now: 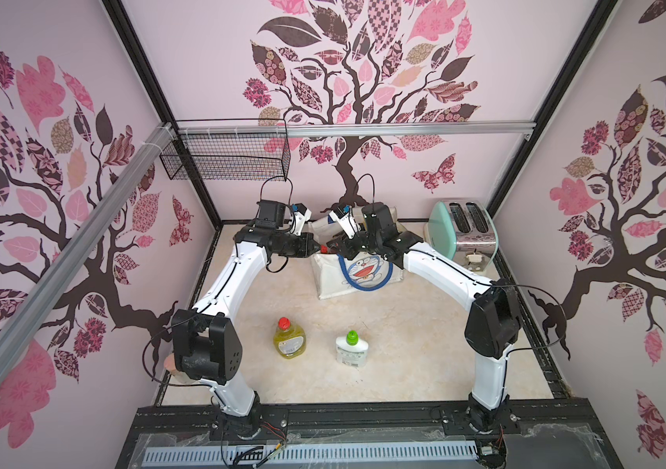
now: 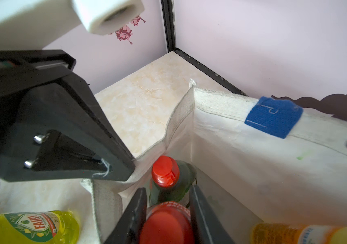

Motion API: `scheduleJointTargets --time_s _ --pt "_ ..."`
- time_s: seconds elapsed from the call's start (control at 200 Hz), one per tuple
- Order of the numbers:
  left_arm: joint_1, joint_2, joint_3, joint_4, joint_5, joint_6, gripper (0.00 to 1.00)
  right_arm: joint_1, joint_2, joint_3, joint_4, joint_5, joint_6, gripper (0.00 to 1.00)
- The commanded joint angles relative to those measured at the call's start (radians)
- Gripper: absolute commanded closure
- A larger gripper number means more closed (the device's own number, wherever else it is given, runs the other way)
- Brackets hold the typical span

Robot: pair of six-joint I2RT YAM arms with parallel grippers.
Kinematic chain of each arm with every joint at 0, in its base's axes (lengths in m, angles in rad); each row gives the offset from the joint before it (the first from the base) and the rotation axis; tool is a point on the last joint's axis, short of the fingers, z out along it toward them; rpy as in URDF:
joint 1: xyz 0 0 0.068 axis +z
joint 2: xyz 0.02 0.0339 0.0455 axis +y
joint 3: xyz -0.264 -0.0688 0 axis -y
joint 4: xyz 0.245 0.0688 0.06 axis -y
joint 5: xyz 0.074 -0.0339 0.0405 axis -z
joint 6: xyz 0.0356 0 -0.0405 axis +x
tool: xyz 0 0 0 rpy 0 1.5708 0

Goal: Pack dish soap into the shopping bag
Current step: Place the bottle of dish soap in the shopping bag.

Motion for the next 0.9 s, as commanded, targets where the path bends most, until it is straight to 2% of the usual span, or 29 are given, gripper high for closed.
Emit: scheduleJointTargets --time_s 0.0,0.305,0.895 --pt "-0.005 -0.043 0.010 0.006 -0.005 -0.003 1.00 0.017 -0.004 0.062 0.037 -0.107 0.026 1.00" --pt "-0.027 -0.058 0.016 0.005 -0.001 -0.011 1.00 0.028 0.056 0.104 -0.022 -0.136 0.013 1.00" --pt "-0.027 -0.064 0.015 -0.012 -0.041 0.000 1.00 0.041 0.026 -0.069 0.081 -0.055 -0.001 1.00"
